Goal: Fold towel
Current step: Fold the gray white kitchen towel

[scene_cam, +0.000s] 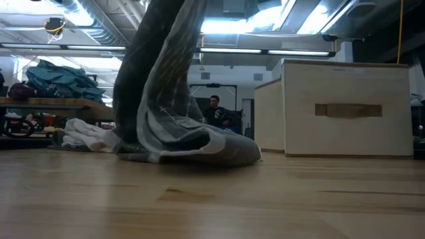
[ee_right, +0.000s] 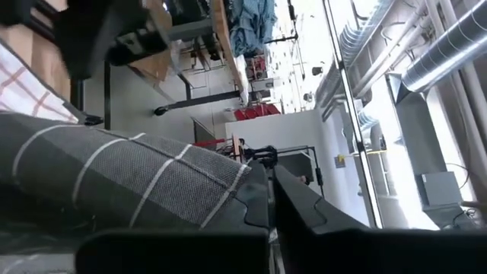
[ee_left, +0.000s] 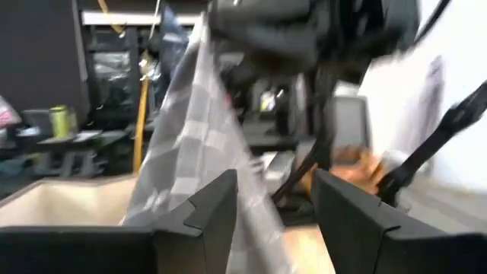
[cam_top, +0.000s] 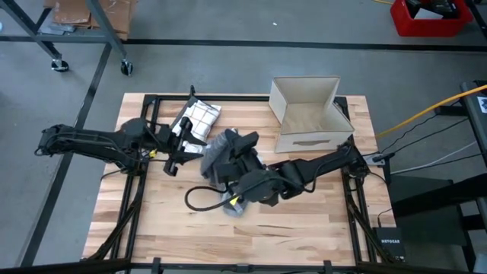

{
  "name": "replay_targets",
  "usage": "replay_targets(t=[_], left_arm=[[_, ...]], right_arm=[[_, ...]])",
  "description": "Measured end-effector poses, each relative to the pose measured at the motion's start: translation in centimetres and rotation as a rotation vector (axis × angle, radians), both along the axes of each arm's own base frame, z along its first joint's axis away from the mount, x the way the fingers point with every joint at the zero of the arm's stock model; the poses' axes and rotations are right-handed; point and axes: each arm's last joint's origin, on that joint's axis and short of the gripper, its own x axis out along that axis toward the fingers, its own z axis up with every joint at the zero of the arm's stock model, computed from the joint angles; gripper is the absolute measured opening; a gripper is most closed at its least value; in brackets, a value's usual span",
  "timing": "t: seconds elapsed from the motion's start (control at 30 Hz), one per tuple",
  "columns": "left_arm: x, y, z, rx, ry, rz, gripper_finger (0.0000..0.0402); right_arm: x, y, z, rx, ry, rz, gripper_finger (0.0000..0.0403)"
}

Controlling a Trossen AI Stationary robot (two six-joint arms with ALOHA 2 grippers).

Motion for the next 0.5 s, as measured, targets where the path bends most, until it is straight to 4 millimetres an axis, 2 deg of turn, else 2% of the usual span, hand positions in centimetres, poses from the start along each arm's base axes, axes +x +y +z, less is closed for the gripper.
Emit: replay_targets(t=[0.17,0.5], left_arm=[[0.2,0.2,-1.4,0.038,0.137,0.084,0.0161],[0.2,0.7,-3.3,0.038,0.34,0.116,0.0161]], right_arm=[[-1.0,0.7,0.8,0.012,-0.024,0.023,0.0006],[-2.7,4.6,0.9,0.075,-0.109,0.12,0.0006]])
